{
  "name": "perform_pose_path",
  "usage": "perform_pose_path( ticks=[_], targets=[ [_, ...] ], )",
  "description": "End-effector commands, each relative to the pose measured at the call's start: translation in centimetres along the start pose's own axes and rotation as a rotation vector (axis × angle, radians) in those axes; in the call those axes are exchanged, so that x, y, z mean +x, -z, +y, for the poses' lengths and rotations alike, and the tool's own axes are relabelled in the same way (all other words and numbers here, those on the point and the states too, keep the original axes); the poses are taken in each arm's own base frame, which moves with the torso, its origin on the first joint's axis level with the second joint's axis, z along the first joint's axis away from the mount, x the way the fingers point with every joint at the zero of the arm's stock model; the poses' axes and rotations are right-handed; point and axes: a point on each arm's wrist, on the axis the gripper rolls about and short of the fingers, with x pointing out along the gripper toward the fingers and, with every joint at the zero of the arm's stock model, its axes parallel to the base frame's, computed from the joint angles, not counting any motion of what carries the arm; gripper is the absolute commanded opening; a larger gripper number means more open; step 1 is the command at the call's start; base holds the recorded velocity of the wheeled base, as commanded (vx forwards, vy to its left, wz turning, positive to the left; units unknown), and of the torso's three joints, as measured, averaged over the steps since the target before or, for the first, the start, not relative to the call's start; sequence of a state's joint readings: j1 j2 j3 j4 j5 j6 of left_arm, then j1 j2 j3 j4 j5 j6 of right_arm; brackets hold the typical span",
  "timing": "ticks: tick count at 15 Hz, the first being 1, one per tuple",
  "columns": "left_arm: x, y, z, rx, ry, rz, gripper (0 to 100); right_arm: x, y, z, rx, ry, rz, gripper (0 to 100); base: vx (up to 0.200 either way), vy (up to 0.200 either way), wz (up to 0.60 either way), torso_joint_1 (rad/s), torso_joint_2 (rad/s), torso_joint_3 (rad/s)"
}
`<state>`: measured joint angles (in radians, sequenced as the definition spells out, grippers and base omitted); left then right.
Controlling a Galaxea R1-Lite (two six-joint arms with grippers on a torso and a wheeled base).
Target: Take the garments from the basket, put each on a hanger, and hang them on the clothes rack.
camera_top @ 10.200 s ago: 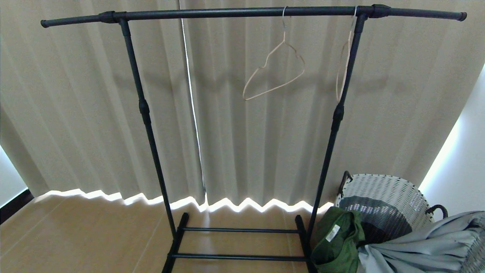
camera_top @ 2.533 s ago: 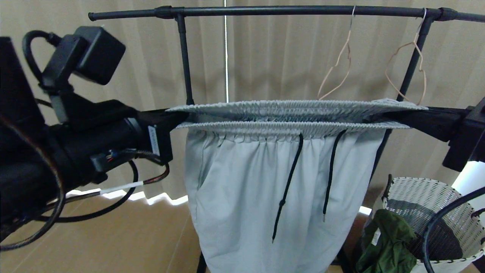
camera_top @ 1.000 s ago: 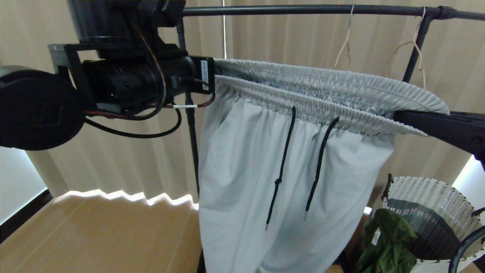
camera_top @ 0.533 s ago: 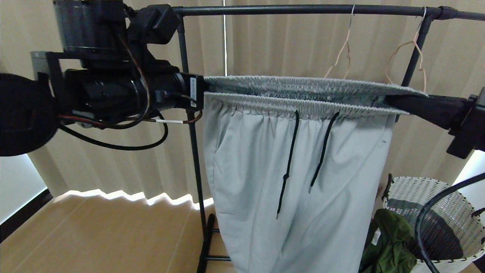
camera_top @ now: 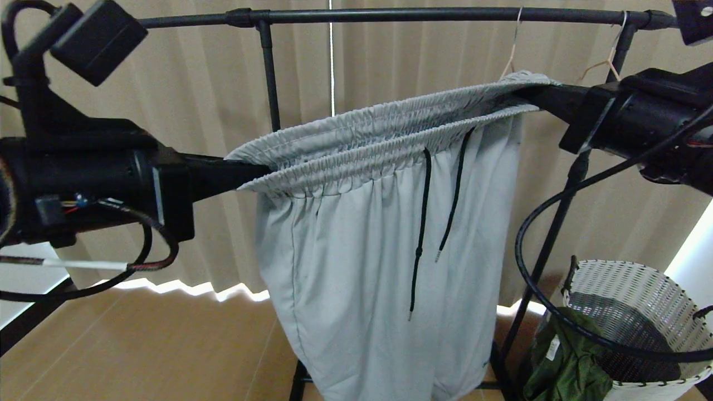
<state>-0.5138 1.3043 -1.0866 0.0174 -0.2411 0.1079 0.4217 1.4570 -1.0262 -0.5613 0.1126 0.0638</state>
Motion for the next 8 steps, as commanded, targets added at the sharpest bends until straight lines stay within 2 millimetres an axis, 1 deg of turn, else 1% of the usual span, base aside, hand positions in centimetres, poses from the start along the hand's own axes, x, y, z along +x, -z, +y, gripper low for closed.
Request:
perform_pose_path(
  ticks=[1,5,8],
  targets=[
    [-2.55,0.17,-1.37,0.028,0.036,-0.043,0,2.01,1.24,-0.30,0.005,0.003,0.035,0,0.000,0.000,0.00,0.000,0.00,0.000],
    [-3.03,0.33,-1.78,0.039,0.048,-0.050,0,2.19,1.25,-0.33,0.005,0.004,0.035,0,0.000,0.000,0.00,0.000,0.00,0.000],
    [-2.68,-0.37,-1.61,0.044,0.041,-0.073,0,1.33,0.45,-0.32,-0.001,0.015,0.019,0,0.000,0.000,0.00,0.000,0.00,0.000]
  ],
)
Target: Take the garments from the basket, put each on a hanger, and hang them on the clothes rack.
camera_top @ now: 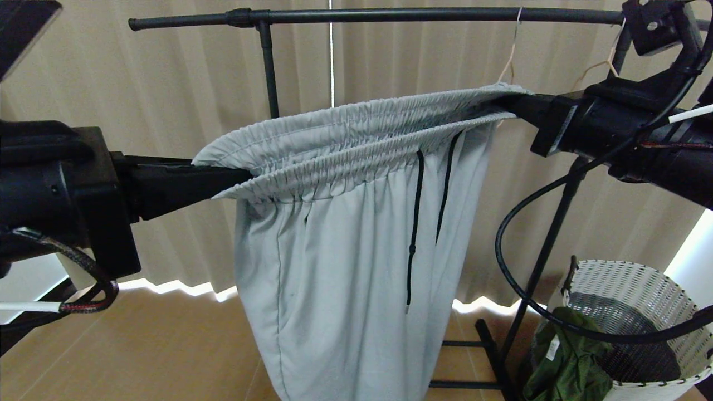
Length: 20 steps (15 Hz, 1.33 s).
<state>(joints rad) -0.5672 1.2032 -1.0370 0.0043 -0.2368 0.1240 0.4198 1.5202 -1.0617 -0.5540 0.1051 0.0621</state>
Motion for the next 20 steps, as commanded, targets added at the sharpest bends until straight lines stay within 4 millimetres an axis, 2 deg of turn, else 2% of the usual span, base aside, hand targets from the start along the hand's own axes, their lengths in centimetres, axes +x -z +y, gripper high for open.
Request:
perform_pose_path(
  ticks=[1,4,6,7,10,12,14,20],
  targets=[
    [0.7,-0.8,0.4,0.006,-0.013,-0.026,0,-0.8,-0.8,-0.2,-0.006,0.016,-0.023,0,0.000,0.000,0.00,0.000,0.00,0.000],
    [3.2,-2.7,1.5,0.010,-0.155,-0.062,0,-3.0,-2.7,-0.5,-0.012,0.042,-0.038,0,0.000,0.000,0.00,0.000,0.00,0.000],
    [4.8,-3.1,2.1,-0.007,-0.244,-0.069,0,-4.9,-3.2,-0.3,-0.008,0.045,-0.014,0,0.000,0.000,0.00,0.000,0.00,0.000],
    [5.6,-2.9,2.3,-0.038,-0.288,-0.071,0,-6.4,-2.9,-0.1,-0.004,0.046,0.021,0,0.000,0.000,0.00,0.000,0.00,0.000],
    [6.0,-1.9,1.8,-0.079,-0.278,-0.045,0,-7.5,-0.8,0.1,0.004,0.044,0.091,0,0.000,0.000,0.00,0.000,0.00,0.000],
    [6.0,-1.5,1.7,-0.075,-0.275,-0.031,0,-7.4,-0.9,0.1,0.003,0.045,0.083,0,0.000,0.000,0.00,0.000,0.00,0.000],
    [6.0,-1.6,1.8,-0.075,-0.276,-0.042,0,-7.4,-2.3,0.2,0.000,0.041,0.043,0,0.000,0.000,0.00,0.000,0.00,0.000],
    [6.5,-0.8,1.5,-0.075,-0.301,-0.018,0,-9.2,-0.6,0.3,0.004,0.044,0.088,0,0.000,0.000,0.00,0.000,0.00,0.000]
  ],
)
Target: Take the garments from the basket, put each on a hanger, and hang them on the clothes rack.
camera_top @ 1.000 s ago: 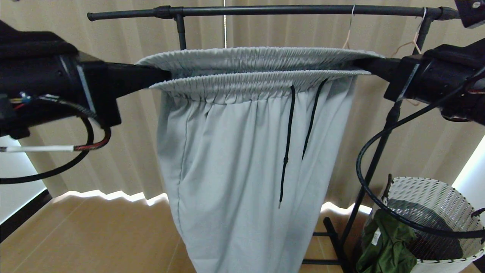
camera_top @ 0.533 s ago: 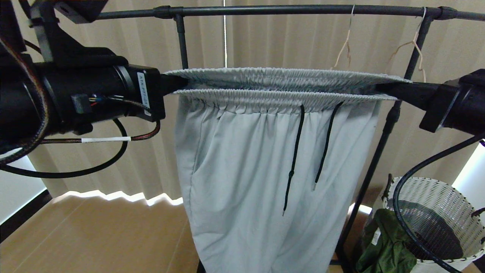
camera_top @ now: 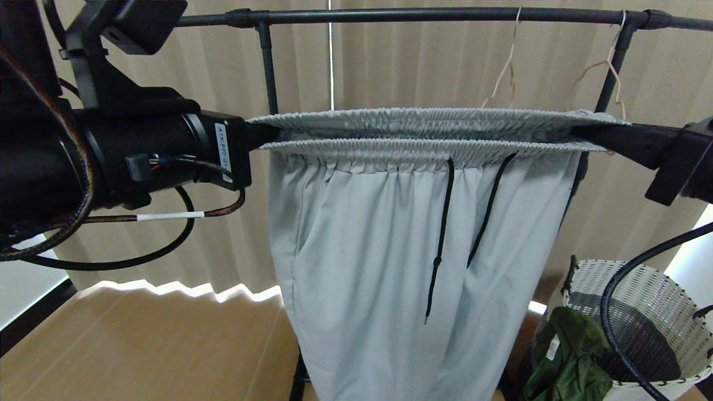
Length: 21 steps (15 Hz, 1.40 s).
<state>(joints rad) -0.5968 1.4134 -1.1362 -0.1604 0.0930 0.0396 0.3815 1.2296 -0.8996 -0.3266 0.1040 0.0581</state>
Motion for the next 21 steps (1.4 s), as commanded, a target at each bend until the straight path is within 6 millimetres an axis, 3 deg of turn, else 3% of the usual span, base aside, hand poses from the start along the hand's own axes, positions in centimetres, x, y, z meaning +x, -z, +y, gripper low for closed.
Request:
perform_pose_path(
  ticks=[1,8,9,17,21],
  targets=[
    [0.1,0.3,-0.3,0.001,0.003,0.012,0,-0.8,0.0,0.1,-0.001,-0.001,-0.009,0,0.000,0.000,0.00,0.000,0.00,0.000],
    [0.1,0.4,-0.6,0.006,0.015,0.013,0,-0.7,0.1,0.1,0.000,-0.001,-0.003,0,0.000,0.000,0.00,0.000,0.00,0.000],
    [0.1,0.4,-0.6,0.006,0.015,0.013,0,-0.7,0.4,0.1,0.001,0.000,0.006,100,0.000,0.000,0.00,0.000,0.00,0.000],
    [1.0,1.1,-0.2,0.010,-0.123,0.050,0,-1.4,1.0,0.2,0.004,-0.028,0.009,100,0.000,0.000,0.00,0.000,0.00,0.000],
    [2.8,0.2,0.0,0.006,-0.316,0.031,0,-2.4,1.0,0.6,0.004,-0.206,0.003,100,0.000,0.000,0.00,0.000,0.00,0.000]
  ],
)
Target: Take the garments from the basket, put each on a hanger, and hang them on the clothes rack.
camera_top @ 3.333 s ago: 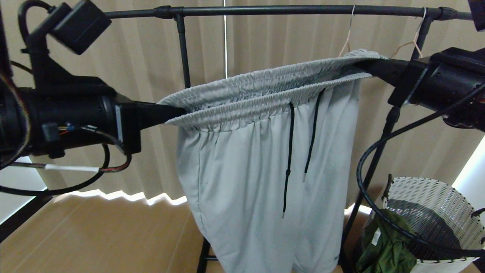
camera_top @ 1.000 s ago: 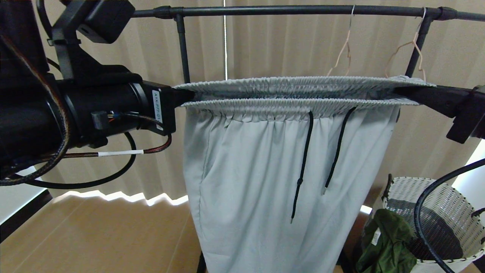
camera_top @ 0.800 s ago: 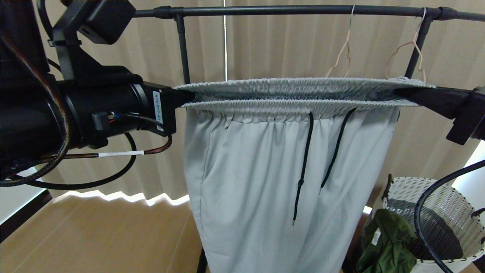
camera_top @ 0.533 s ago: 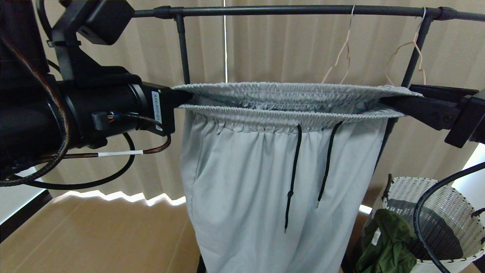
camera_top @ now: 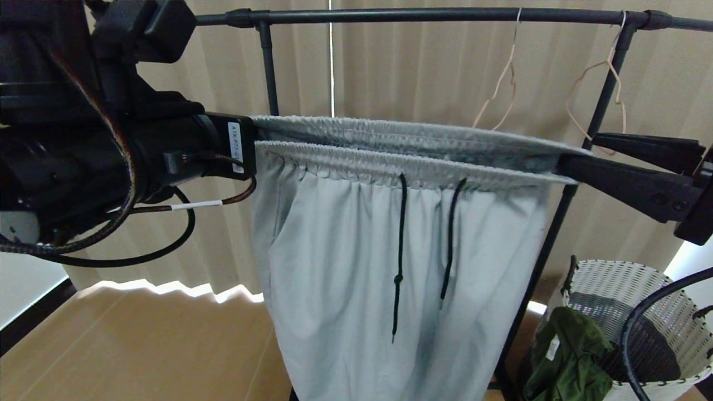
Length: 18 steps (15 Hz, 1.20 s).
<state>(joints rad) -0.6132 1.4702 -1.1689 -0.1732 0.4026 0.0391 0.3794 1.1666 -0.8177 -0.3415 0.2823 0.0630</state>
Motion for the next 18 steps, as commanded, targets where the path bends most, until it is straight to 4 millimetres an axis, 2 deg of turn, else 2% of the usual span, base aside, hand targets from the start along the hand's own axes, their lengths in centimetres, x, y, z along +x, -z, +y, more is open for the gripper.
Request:
perform_pose_path(
  ticks=[1,6,7,9,13,16,18],
  targets=[
    [1.2,0.0,-0.5,0.003,-0.026,0.009,0,-0.8,0.1,0.3,-0.003,-0.032,-0.008,100,0.000,0.000,0.00,0.000,0.00,0.000],
    [0.6,0.4,-0.2,0.022,-0.029,0.023,0,-1.1,0.5,-0.4,-0.006,0.020,0.012,100,0.000,0.000,0.00,0.000,0.00,0.000],
    [-0.1,0.6,0.2,0.034,-0.030,0.025,0,-1.3,0.6,-0.9,-0.015,0.058,0.014,100,0.000,0.000,0.00,0.000,0.00,0.000],
    [-2.1,2.2,2.7,0.112,-0.087,0.053,0,-2.4,1.6,-2.5,-0.088,0.234,0.083,100,0.000,0.000,0.00,0.000,0.00,0.000],
    [-5.8,4.9,6.0,0.116,-0.070,0.078,0,-5.3,2.8,-2.2,-0.099,0.531,0.250,100,0.000,0.000,0.00,0.000,0.00,0.000],
    [-7.3,6.2,7.0,0.112,-0.067,0.085,0,-6.9,3.9,-1.9,-0.121,0.655,0.311,100,0.000,0.000,0.00,0.000,0.00,0.000],
    [-8.5,7.0,7.3,0.109,-0.076,0.088,0,-7.8,5.4,-2.1,-0.196,0.721,0.370,100,0.000,0.000,0.00,0.000,0.00,0.000]
  ],
)
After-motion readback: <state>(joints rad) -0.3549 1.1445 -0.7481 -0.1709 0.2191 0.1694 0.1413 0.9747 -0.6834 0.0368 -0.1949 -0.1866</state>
